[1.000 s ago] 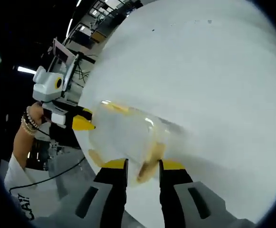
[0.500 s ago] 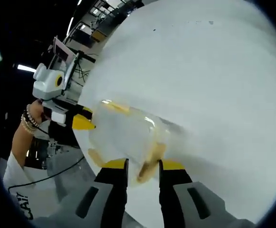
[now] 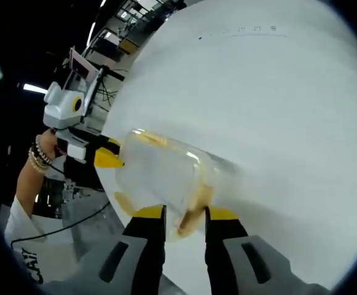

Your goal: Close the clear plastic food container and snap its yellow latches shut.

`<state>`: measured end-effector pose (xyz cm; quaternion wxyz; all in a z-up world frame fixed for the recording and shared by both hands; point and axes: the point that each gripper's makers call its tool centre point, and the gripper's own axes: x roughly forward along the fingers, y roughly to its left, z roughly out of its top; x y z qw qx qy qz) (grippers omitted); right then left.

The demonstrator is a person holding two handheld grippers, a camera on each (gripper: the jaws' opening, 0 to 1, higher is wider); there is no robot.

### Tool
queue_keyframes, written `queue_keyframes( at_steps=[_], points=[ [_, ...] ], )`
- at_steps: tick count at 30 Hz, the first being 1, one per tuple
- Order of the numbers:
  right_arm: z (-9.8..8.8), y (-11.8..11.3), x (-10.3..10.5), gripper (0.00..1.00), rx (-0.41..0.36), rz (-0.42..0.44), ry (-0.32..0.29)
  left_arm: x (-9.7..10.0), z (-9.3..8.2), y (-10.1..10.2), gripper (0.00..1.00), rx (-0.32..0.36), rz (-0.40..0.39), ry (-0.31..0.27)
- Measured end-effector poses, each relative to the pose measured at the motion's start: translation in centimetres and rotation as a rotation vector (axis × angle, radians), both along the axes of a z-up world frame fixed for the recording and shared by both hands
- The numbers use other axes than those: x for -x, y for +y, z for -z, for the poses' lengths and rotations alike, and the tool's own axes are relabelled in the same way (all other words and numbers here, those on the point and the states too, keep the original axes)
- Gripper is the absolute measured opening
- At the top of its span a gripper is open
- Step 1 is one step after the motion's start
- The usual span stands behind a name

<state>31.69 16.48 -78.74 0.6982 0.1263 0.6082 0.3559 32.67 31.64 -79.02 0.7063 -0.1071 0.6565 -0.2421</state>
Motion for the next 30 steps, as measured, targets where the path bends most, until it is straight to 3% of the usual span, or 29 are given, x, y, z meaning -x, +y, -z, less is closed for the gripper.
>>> queue_keyframes(
  at_steps=[3,4,6,21,25,27,30],
  points=[
    [0.1,-0.1,0.0,0.19,-0.024,0.016,0.013,-0.1,0.1,0.1,0.19,0.005,-0.006,0.004],
    [-0.5,1.2,0.1,0.17,-0.109,0.009,0.026,-0.2,0.1,0.1,0.19,0.007,-0.009,0.003],
    [-0.1,0.2,0.1,0.17,-0.064,0.037,0.026,-0.1,0.3,0.2,0.19,0.013,-0.015,0.005],
    [-0.5,0.0,0.5,0.21,-0.031,-0.01,-0.021,0.6,0.1,-0.1,0.21,0.019,0.025,-0.029],
    [-0.4,0.1,0.8,0.22,-0.018,-0.048,-0.056,0.3,-0.1,-0.2,0.23,0.034,0.09,-0.111],
    [-0.3,0.1,0.8,0.23,-0.013,-0.058,-0.067,0.0,-0.2,-0.2,0.23,0.025,0.143,-0.179],
    [-0.3,0.1,0.5,0.25,0.01,-0.103,-0.132,-0.3,-0.5,-0.1,0.24,0.002,0.193,-0.254]
  ],
)
